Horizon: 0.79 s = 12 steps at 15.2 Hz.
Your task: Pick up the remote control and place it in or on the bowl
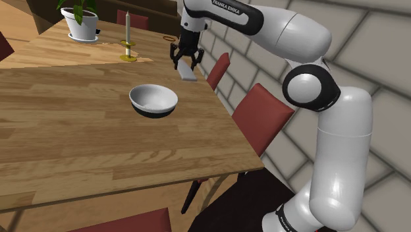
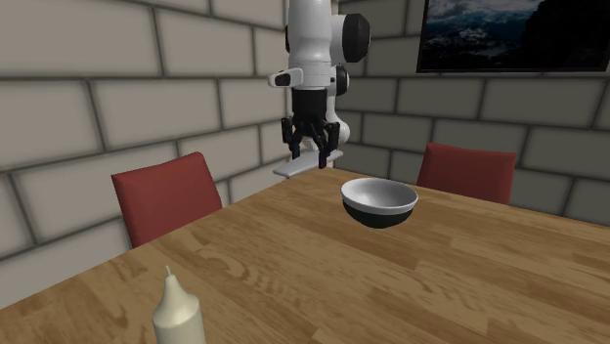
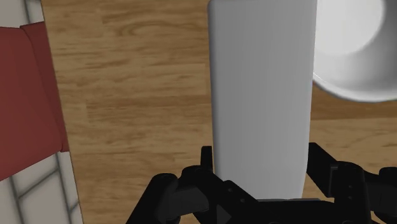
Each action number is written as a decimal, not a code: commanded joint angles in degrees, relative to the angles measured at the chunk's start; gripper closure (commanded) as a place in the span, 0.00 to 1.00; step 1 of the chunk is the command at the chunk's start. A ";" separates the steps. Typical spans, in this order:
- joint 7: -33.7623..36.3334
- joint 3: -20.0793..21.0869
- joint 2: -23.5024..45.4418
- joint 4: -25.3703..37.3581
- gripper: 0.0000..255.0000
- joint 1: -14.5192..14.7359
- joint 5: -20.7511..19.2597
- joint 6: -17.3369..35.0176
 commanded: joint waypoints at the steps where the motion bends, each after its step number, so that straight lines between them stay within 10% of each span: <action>1: 2.10 0.51 -1.35 -2.18 1.00 1.52 -0.09 0.82; 12: 14.88 3.76 -3.31 -5.20 1.00 11.25 -1.19 1.67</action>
